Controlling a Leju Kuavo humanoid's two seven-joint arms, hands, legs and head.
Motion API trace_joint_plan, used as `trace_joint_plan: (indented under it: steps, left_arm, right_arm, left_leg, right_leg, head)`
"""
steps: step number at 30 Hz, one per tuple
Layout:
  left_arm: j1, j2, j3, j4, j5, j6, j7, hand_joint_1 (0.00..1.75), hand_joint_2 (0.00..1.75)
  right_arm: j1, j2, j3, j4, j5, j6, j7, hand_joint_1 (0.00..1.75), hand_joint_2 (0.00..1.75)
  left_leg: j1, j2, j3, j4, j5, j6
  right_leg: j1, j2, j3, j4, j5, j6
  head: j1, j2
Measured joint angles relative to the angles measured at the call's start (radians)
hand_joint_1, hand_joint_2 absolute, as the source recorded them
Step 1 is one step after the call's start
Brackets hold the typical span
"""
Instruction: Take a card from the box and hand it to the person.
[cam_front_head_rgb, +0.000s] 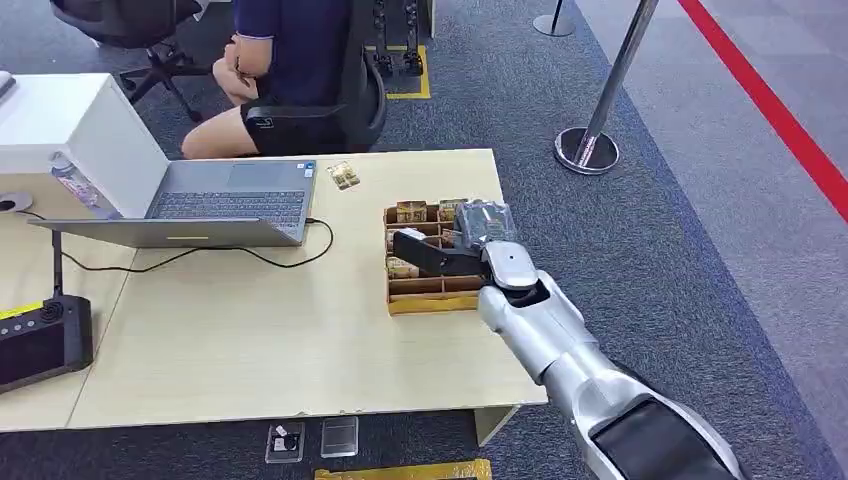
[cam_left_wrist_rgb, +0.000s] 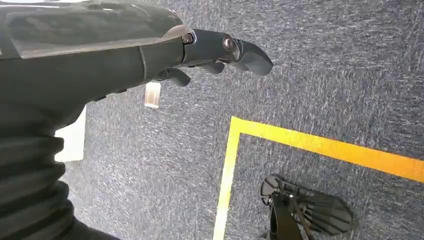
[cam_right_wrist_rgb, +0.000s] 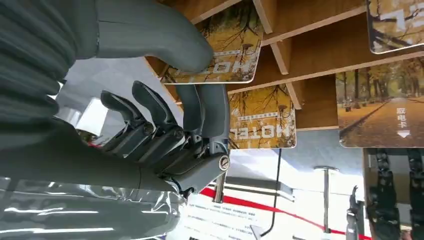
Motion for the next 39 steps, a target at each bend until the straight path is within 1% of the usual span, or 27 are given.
trace_joint_plan:
  steps: [21,30,39]
  left_arm:
    - [0.001,0.000,0.000,0.000,0.000,-0.008,0.003,0.00,1.75]
    - [0.002,0.000,0.000,0.000,0.002,-0.008,0.003,0.00,1.75]
    - [0.004,0.000,0.001,0.000,0.006,-0.009,0.003,0.00,1.75]
  right_arm:
    - [0.006,0.000,0.013,-0.029,0.016,-0.002,-0.002,1.64,1.75]
    - [0.007,-0.003,0.013,-0.085,0.029,-0.032,-0.005,1.64,1.75]
    - [0.015,-0.012,0.013,-0.166,0.031,-0.035,-0.006,1.64,1.75]
  left_leg:
    - [0.000,0.000,0.000,0.000,0.000,0.000]
    - [0.000,0.000,0.000,0.000,0.000,0.000]
    - [0.000,0.000,0.000,0.000,0.000,0.000]
  right_leg:
    - [0.000,0.000,0.000,0.000,0.000,0.000]
    - [0.000,0.000,0.000,0.000,0.000,0.000]
    - [0.000,0.000,0.000,0.000,0.000,0.000]
  head:
    - [0.000,0.000]
    - [0.000,0.000]
    - [-0.001,0.000]
